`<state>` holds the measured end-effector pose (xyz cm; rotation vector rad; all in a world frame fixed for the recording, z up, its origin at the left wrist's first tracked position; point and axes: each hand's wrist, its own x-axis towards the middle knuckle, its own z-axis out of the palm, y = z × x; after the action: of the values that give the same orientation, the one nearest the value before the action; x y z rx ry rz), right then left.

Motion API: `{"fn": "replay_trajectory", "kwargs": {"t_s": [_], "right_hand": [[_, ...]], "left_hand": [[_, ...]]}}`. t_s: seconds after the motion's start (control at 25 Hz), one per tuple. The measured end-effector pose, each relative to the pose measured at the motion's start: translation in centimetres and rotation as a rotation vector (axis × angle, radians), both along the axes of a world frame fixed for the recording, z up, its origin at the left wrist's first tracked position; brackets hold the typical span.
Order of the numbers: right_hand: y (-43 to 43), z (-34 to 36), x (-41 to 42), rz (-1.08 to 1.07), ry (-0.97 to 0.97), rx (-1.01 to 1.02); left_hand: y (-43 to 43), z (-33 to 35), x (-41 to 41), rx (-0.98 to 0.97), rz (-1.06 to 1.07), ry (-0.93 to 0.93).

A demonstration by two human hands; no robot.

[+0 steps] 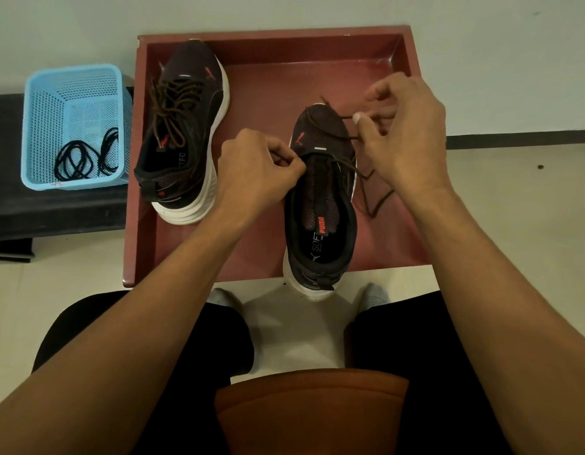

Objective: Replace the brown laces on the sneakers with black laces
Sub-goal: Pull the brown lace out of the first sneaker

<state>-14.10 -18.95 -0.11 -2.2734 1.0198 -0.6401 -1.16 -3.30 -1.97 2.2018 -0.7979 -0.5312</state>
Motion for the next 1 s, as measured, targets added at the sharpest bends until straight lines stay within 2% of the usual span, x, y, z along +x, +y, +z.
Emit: {"fn": "replay_trajectory", "kwargs": {"t_s": [0.12, 0.24, 0.36, 0.52, 0.8, 0.92, 1.0], "right_hand": [[0.8, 0.9, -0.1, 0.056, 0.067, 0.048], [1.5, 2.0, -0.5, 0.155, 0.371, 0.164], [2.3, 2.3, -0.8, 0.204, 0.655, 0.236], [2.7, 2.3, -0.3, 0.181, 0.627, 0.248], [3.3, 1.6, 0.2, 0.153, 0.559, 0.137], [2.9, 1.4, 0.2, 0.172, 0.550, 0.171], [2.7, 1.2, 0.1, 0.167, 0.554, 0.167]], "left_hand": [[0.4, 0.3, 0.2, 0.005, -0.012, -0.009], [0.4, 0.5, 0.4, 0.001, -0.071, -0.059], [0.1, 0.5, 0.5, 0.056, -0.244, -0.146], [-0.4, 0.5, 0.3, 0.073, -0.282, -0.190], [-1.8, 0.5, -0.5, 0.113, -0.085, -0.177], [-1.8, 0.3, -0.9, 0.097, -0.083, -0.207], [-1.7, 0.4, -0.8, 0.059, -0.083, -0.154]]}}
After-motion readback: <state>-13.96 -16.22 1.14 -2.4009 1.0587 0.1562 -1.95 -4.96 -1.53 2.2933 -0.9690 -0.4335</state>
